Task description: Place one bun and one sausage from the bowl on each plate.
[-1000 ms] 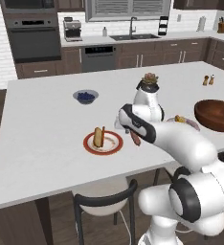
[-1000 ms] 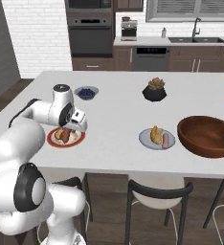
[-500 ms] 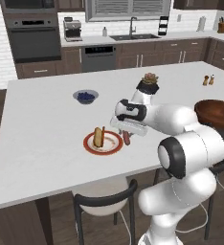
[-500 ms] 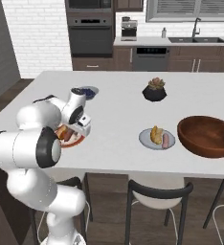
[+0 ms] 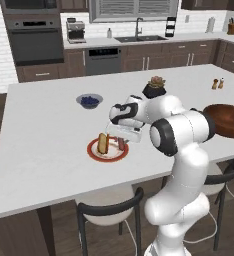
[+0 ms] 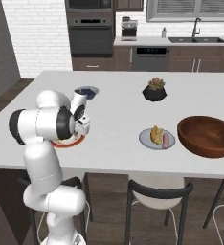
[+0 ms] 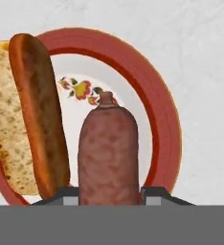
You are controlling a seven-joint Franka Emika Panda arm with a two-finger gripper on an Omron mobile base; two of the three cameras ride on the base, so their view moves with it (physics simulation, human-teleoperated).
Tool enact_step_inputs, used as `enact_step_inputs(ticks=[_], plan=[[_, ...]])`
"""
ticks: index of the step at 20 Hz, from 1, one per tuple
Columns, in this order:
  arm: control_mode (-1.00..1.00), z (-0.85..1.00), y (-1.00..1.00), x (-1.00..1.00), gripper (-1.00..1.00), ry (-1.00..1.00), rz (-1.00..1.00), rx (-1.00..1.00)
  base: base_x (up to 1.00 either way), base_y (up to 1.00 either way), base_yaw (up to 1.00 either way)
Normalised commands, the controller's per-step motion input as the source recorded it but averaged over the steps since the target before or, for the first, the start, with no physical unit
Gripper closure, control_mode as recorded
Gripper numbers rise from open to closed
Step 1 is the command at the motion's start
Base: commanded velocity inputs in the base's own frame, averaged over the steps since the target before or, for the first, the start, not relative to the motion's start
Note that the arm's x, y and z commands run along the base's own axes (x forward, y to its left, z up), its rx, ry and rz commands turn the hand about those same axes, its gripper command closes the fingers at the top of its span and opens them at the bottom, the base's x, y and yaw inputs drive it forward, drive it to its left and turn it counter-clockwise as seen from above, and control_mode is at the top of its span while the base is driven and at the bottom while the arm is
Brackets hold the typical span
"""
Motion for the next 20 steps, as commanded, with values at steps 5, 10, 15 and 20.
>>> enact_step_inputs(ticks=[5,10,15,20], plan=[[-1.00,-0.43,0.30,0.48,-1.00,0.07,0.00,0.00,0.00,0.00,0.00],[-1.00,-0.29,0.22,0.44,-1.00,0.01,0.00,0.00,0.00,0.00,0.00],[-1.00,0.03,0.00,0.03,-1.00,-0.01,0.00,0.00,0.00,0.00,0.00],[-1.00,0.86,-0.01,-0.59,-1.00,-0.30,0.00,0.00,0.00,0.00,0.00]])
